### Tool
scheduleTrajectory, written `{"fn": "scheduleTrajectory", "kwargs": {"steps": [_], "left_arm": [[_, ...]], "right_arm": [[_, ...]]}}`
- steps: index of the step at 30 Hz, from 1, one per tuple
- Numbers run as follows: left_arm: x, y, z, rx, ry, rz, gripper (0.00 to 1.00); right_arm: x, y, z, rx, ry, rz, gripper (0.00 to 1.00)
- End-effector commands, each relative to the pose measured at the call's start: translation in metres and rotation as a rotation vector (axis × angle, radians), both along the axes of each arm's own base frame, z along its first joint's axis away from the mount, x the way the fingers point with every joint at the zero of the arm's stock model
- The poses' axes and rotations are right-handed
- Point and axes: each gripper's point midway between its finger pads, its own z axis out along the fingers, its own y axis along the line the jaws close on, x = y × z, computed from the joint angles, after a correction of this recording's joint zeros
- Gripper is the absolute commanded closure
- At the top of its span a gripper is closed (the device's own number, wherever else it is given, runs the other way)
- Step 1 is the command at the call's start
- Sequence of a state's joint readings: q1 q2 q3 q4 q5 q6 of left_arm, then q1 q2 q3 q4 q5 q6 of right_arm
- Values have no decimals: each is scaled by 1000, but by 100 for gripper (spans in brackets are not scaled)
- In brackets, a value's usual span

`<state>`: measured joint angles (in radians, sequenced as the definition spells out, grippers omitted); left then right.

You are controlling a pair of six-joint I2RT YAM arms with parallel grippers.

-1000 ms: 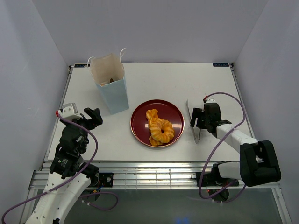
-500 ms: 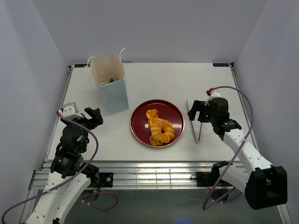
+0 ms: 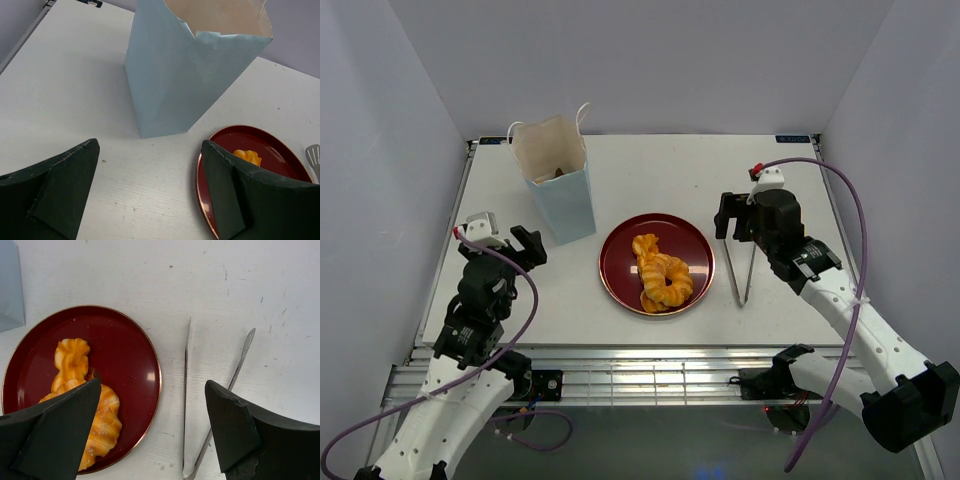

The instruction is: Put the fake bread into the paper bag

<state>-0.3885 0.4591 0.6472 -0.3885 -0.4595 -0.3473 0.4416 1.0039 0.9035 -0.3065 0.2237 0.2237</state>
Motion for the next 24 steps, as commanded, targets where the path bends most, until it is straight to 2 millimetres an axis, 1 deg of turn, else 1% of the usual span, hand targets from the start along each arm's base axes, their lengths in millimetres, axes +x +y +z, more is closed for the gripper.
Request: {"fn": "scheduleTrajectory", "kwargs": {"steps": [1,2,4,6,10,11,13,15,21,24], "left_arm": [[4,-4,-7,24,27,-19,7],[4,-4,-6,23,25,-19,7],[4,-4,-8,25,29,-18,7],[5,-4,-9,27,34,-17,7],[8,-3,-13,43,53,-6,7],[8,-3,-14,47,57,-3,7],[9,-2,-17,52,64,0,7],[10,-2,-18,57,73,1,7],[11,-6,-21,60,85,-17,7],[12,-8,-22,60,89,-30,7]], "right_arm": [[3,-11,18,-62,-50,-80,10],[2,-12,18,-62,-57,-87,10],[1,-15,10,-62,-58,-101,10],[1,-17,9,-46,-67,-123,10],[2,-19,5,-39,-55,-145,10],[1,-20,1,-51,-37,-154,10],[0,-21,-1,-52,-21,-158,10],[-2,-16,-4,-41,-10,-135,10],[-7,-6,-4,2,-21,-74,10],[-8,-6,-4,2,-23,-73,10]]}}
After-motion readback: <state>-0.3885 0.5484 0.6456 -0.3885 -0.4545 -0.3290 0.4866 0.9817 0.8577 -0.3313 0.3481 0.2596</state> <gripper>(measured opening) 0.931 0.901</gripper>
